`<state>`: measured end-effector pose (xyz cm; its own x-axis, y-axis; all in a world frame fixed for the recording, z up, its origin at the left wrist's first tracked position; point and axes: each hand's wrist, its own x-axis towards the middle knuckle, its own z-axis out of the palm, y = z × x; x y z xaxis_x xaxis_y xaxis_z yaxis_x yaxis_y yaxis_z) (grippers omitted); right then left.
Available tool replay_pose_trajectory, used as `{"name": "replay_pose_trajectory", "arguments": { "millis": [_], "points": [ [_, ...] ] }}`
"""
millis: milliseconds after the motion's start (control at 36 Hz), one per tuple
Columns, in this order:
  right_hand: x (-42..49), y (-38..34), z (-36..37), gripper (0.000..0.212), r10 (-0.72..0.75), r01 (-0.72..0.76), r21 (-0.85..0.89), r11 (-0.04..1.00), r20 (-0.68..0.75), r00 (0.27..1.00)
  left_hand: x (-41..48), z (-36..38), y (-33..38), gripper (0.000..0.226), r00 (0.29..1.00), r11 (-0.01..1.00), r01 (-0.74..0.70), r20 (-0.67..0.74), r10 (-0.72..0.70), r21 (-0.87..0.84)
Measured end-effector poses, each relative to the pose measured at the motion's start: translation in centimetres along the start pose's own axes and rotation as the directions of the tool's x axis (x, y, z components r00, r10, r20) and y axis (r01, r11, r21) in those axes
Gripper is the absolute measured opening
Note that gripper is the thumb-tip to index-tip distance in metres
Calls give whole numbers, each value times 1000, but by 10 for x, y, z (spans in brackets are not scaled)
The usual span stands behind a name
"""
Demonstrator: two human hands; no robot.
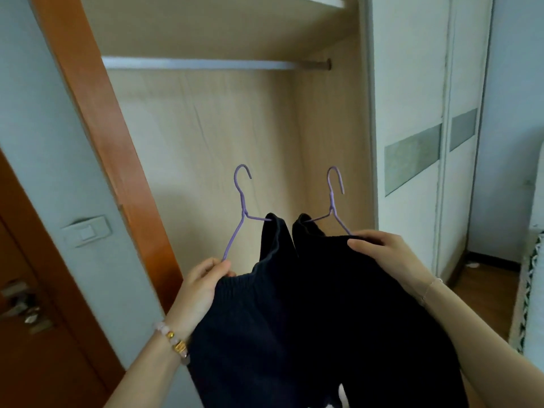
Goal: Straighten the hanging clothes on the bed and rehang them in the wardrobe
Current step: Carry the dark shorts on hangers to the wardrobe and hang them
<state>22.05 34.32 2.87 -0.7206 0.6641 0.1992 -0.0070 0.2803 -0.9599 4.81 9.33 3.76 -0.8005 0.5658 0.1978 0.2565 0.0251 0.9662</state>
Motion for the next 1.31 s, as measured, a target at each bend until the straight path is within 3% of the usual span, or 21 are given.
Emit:
{"name": "replay_pose_trajectory", "arguments": {
  "millis": [194,444,833,1167,1222,1306],
  "points": [
    [49,-2,-4,8,-17,17,-4,1000,-20,1000,80,11,-4,37,988,993,-46,-154,29,-104],
    [133,-9,47,13,-54,55,-19,998,64,997,121,20,-28,33,928,961,-225,-265,261,158],
    [260,-40,121,10,-163,165,12,986,238,958,195,11,-38,33,890,986,-97,-432,147,136],
    [384,-106,146,13,-241,248,53,967,497,834,267,-28,29,35,808,986,44,-586,60,162],
    [399,-125,152,17,-250,258,60,964,535,807,282,-38,52,36,803,983,70,-595,45,169],
    [424,-153,166,40,-248,275,49,960,600,761,305,-57,86,31,787,973,127,-617,20,194]
  ]
}}
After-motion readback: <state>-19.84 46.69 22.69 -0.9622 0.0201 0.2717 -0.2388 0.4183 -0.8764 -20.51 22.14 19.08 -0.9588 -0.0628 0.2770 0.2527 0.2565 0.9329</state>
